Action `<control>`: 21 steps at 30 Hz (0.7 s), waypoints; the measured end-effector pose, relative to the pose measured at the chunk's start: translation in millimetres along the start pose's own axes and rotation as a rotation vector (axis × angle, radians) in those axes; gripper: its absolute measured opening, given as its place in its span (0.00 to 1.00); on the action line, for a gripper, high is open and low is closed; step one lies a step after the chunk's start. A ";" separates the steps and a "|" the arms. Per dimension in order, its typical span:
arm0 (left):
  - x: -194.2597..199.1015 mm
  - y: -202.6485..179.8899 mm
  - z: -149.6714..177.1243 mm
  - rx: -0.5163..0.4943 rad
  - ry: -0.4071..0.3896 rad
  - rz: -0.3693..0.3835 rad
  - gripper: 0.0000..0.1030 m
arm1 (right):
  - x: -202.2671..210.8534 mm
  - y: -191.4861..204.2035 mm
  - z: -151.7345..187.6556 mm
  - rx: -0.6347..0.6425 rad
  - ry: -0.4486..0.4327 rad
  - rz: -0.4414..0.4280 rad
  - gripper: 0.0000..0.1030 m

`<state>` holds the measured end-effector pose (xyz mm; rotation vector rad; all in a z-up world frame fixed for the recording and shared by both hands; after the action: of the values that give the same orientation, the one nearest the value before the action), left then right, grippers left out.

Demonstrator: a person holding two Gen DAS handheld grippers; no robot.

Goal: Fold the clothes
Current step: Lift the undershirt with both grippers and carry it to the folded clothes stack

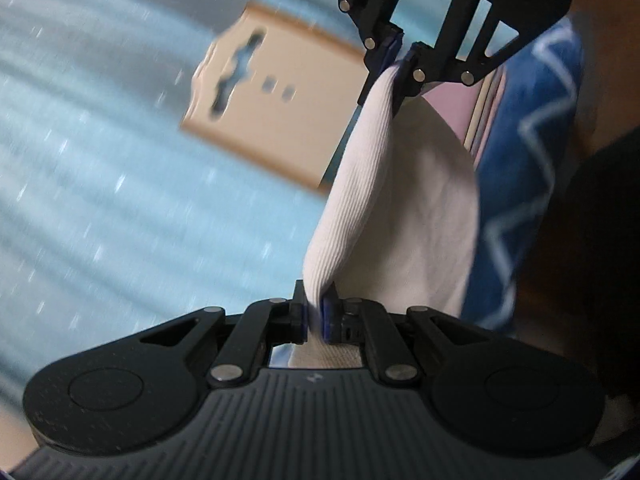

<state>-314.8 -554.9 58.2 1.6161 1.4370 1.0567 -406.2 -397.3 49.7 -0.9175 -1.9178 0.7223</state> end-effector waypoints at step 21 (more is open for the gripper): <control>-219.1 -65.3 -106.6 -0.092 -0.205 0.088 0.06 | -92.0 -123.1 159.9 -0.140 0.208 0.168 0.06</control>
<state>-448.1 -765.2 17.5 1.6814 1.1757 0.9607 -553.4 -561.9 29.2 -1.2046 -1.7375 0.5691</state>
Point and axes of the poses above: each gripper's, at about its wrist camera, not at the fingertips, and x roughly against the way its jaws point, y to its left, z to its underside, the point moved 2 cm from there along -x, roughly the way its jaws point, and after that the axes turned 11 degrees about -z, right-handed, at the moved point
